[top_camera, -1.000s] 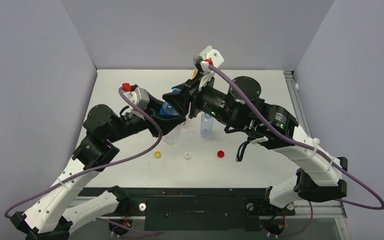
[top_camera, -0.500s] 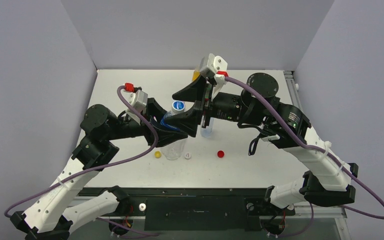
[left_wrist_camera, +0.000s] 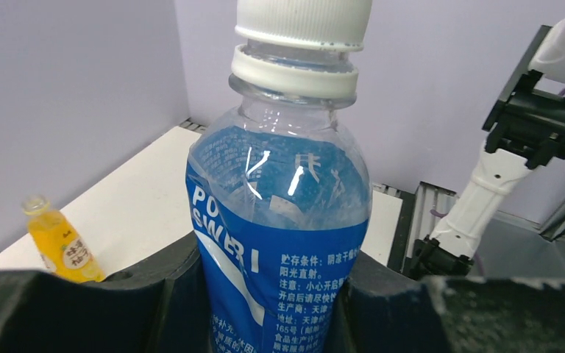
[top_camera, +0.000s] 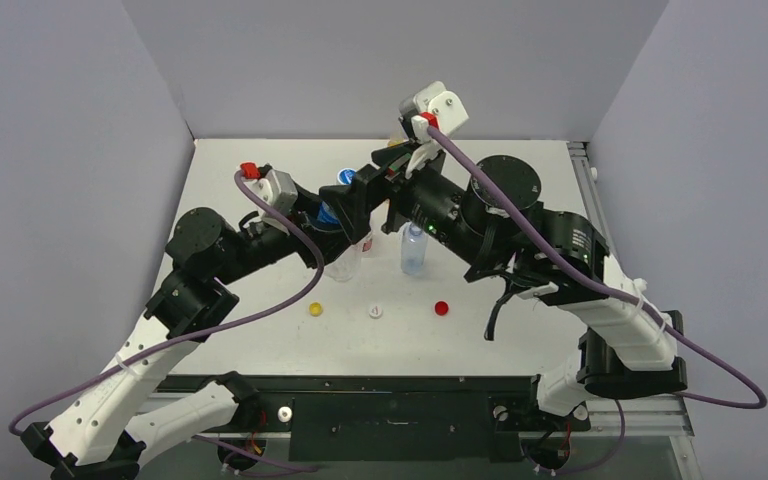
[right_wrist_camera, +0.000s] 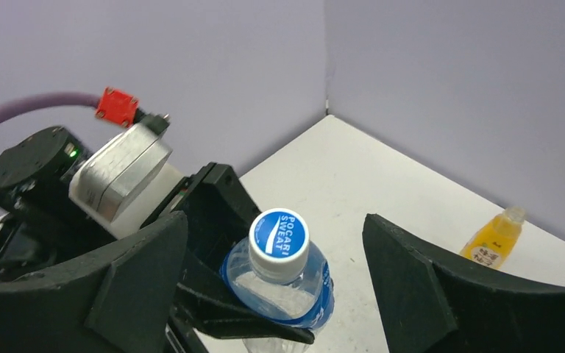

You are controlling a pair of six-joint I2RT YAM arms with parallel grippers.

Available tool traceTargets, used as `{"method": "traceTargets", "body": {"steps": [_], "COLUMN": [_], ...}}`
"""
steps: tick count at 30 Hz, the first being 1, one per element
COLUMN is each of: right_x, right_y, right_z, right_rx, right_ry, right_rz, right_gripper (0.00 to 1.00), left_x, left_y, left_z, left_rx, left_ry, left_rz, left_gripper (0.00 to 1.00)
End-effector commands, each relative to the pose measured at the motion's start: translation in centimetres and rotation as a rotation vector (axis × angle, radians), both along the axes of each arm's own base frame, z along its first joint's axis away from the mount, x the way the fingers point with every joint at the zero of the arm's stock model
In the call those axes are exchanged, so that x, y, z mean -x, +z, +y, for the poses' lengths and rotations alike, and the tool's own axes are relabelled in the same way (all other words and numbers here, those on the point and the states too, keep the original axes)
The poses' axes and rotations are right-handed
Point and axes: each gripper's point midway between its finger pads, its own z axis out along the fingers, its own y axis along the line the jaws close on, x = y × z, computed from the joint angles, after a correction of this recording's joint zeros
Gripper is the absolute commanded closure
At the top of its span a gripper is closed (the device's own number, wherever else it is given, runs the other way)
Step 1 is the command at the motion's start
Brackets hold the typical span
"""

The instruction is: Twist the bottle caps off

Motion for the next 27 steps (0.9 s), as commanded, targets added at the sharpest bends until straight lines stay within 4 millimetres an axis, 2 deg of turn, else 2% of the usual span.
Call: {"method": "traceTargets", "body": {"steps": [1, 4, 6, 8, 10, 13, 14, 16, 18, 23, 25, 26, 27], "right_x": [-2.9, -3.6, -3.9, -3.9, -3.9, -3.8, -4.0, -4.0, -3.8, -3.1, -2.6, -1.8, -2.0], "right_y": [-0.3, -0.1, 0.0, 0.1, 0.2, 0.4, 0.4, 0.4, 0.6, 1.8, 2.7, 2.8, 2.5], "right_z": [-0.7, -0.5, -0.3, 0.1, 0.4, 0.4, 0.4, 0.4, 0.2, -1.0, -1.6, -1.8, -1.7], "right_rx": [-0.022, -0.053, -0.068, -0.076, -0.088, -0.110, -0.116, -0.128, -0.140, -0.142, -0.155, -0.154, -0.148], "right_ry": [-0.215, -0.260, -0.272, -0.264, -0.248, -0.228, -0.221, -0.208, -0.187, -0.109, -0.059, -0.007, 0.016], "right_rz": [0.040, 0.049, 0.052, 0.054, 0.060, 0.073, 0.079, 0.086, 0.088, 0.041, 0.003, -0.011, -0.027], "right_gripper": [0.16, 0.16, 0.21, 0.31, 0.49, 0.69, 0.79, 0.91, 1.00, 1.00, 1.00, 1.00, 1.00], "left_x": [-1.8, -1.9, -1.8, -1.8, -1.8, -1.9, -1.8, -1.8, -1.7, -1.1, -0.3, 0.4, 0.8], "left_y": [0.0, -0.3, -0.2, -0.2, -0.3, -0.4, -0.3, -0.3, -0.4, -0.5, -0.5, -0.5, -0.3], "left_z": [0.9, 1.0, 1.0, 0.9, 1.0, 0.9, 0.9, 0.9, 0.9, 0.5, 0.1, -0.1, -0.3], "left_rx": [-0.015, -0.025, -0.025, -0.024, -0.024, -0.027, -0.026, -0.026, -0.027, -0.024, -0.020, -0.020, -0.009], "left_ry": [0.112, 0.120, 0.116, 0.113, 0.116, 0.116, 0.114, 0.113, 0.110, 0.065, 0.018, -0.021, -0.045], "left_rz": [-0.049, -0.050, -0.052, -0.052, -0.054, -0.054, -0.055, -0.057, -0.056, -0.044, -0.033, -0.032, -0.019], "left_gripper": [0.72, 0.72, 0.72, 0.72, 0.72, 0.72, 0.72, 0.73, 0.73, 0.73, 0.73, 0.73, 0.73]}}
